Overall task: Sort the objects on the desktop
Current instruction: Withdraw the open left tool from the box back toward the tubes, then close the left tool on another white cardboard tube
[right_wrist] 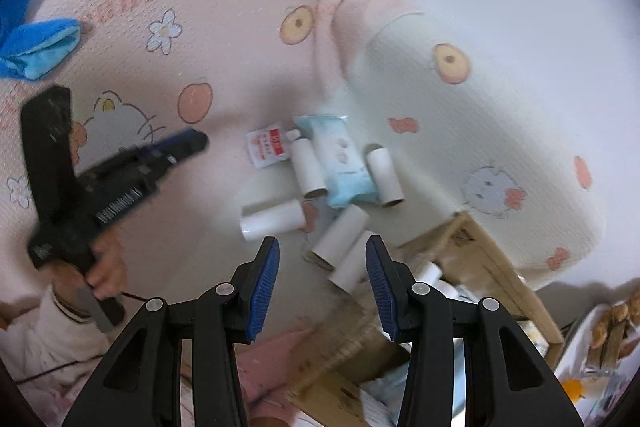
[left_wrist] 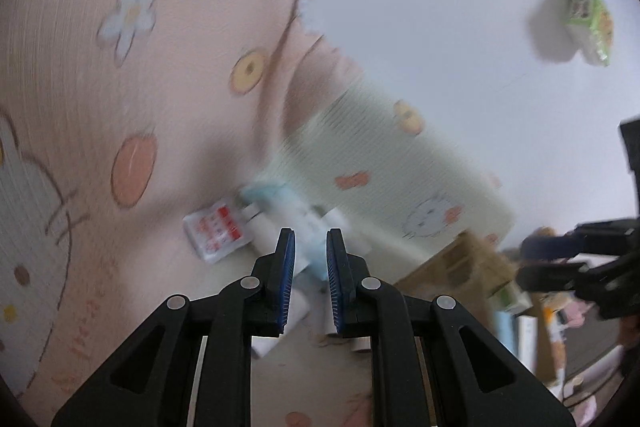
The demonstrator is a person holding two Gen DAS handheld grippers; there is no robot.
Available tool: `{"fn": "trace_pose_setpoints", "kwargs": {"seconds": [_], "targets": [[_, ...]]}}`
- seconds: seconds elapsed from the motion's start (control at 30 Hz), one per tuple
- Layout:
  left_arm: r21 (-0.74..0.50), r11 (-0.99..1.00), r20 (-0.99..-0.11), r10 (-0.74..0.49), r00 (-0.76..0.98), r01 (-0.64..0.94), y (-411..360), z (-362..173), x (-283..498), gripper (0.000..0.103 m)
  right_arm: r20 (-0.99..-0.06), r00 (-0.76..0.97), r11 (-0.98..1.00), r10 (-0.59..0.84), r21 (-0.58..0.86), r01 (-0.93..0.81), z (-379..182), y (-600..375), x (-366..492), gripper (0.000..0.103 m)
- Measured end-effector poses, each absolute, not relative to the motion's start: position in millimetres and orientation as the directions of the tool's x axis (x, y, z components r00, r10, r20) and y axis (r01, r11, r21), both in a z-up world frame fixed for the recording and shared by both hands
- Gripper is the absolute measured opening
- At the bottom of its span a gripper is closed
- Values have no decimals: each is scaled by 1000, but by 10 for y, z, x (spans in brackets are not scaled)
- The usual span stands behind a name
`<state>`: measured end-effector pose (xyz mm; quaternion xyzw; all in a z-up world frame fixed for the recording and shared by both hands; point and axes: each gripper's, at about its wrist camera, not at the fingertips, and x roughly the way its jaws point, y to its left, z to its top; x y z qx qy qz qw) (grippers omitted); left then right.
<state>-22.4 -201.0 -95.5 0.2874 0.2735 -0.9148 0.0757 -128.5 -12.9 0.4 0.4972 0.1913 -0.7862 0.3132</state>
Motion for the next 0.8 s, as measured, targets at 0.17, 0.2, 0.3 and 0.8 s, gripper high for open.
{"fn": "trace_pose_setpoints", "kwargs": {"seconds": [0.17,0.2,0.3,0.8], "targets": [[-449,-848,-587,43,-809,281,-1903,-1370,-256,17,-928,-216,-761,-305,100,642,-299,-322,-1452,41],[-457,-847,-585,55,-809,272,-1875,-1441,-262,17,-932,-198,-769,-303,117,628,-359,-351,-1491,41],[-505,-830,-585,128,-801,236,-1796,-1659,-300,17,-927,-193,-808,-321,162,566,-502,-413,-1604,41],[-657,-738,-590,374,-716,156,-1459,-2331,-617,33,-927,-210,-945,-311,277,175,-1421,-238,-1936,41]]}}
